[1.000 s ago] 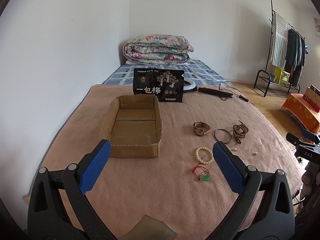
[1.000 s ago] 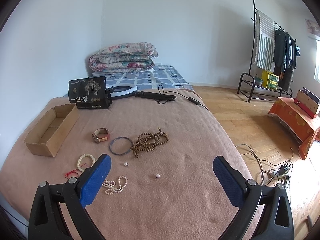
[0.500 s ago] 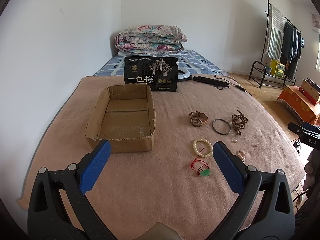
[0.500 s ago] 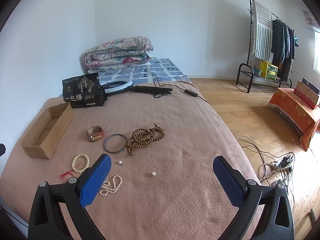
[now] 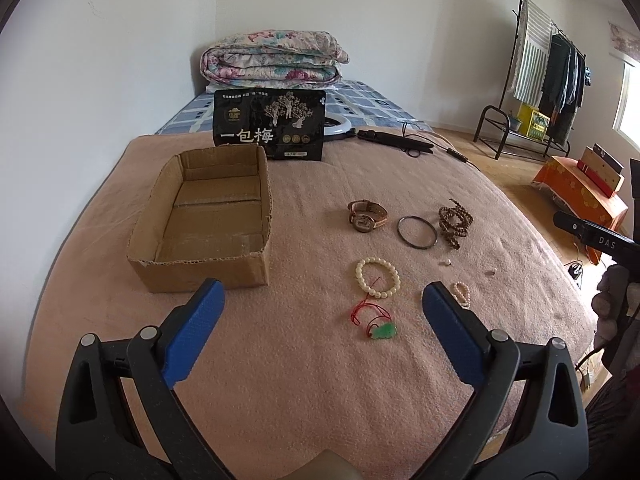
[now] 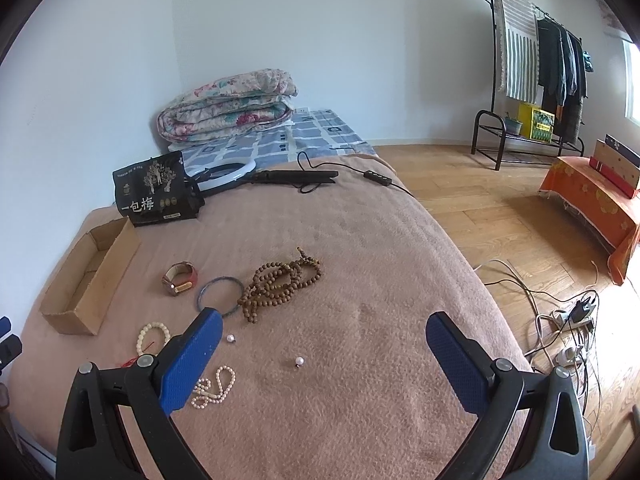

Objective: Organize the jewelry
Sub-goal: 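Lower the left tool to the green jade pendant and close on it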

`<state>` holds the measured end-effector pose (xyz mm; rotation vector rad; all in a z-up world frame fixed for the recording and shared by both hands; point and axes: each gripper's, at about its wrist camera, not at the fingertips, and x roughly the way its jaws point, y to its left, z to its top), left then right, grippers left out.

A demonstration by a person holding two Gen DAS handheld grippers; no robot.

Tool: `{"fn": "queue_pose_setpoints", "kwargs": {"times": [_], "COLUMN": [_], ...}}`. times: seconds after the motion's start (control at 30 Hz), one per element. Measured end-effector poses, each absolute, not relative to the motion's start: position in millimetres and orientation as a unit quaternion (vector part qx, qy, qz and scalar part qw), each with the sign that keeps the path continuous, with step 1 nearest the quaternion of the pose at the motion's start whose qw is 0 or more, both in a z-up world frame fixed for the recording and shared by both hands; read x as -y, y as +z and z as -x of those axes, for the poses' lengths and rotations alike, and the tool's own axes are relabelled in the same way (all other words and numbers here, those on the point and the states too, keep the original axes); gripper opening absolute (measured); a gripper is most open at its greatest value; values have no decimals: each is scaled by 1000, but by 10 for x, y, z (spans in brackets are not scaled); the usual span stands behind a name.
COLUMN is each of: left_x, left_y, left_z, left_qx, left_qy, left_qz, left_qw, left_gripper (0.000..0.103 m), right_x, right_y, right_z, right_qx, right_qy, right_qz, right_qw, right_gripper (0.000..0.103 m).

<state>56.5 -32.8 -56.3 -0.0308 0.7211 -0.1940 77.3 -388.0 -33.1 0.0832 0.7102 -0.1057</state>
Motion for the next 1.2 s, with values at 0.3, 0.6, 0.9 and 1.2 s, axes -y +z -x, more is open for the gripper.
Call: {"fn": "queue_pose_setpoints", "kwargs": {"times": [0.3, 0.6, 0.9, 1.2], "left_x": [473, 582, 761, 824], "left_y": [-733, -934, -1190, -1410], "left_z": [-596, -671, -756, -910], "left_qx": [-380, -416, -451, -477], "left_qy": [-122, -146, -170, -167], "left_qz": [12, 23, 24, 29], "left_qw": [917, 897, 876, 863], "left_gripper": [91, 83, 73, 65], "right_x": [3804, 3714, 3476, 3393], "right_y": [-439, -591, -793, -1073], "right_z": [-947, -1093, -1310, -1552], "right_qx": [-368, -394, -426, -464], "right_qy": [-32, -2, 53, 97], "right_qz": [-14, 0, 24, -7], "right_qw": [929, 919, 903, 880], "right_gripper": [98, 93, 85, 77]}}
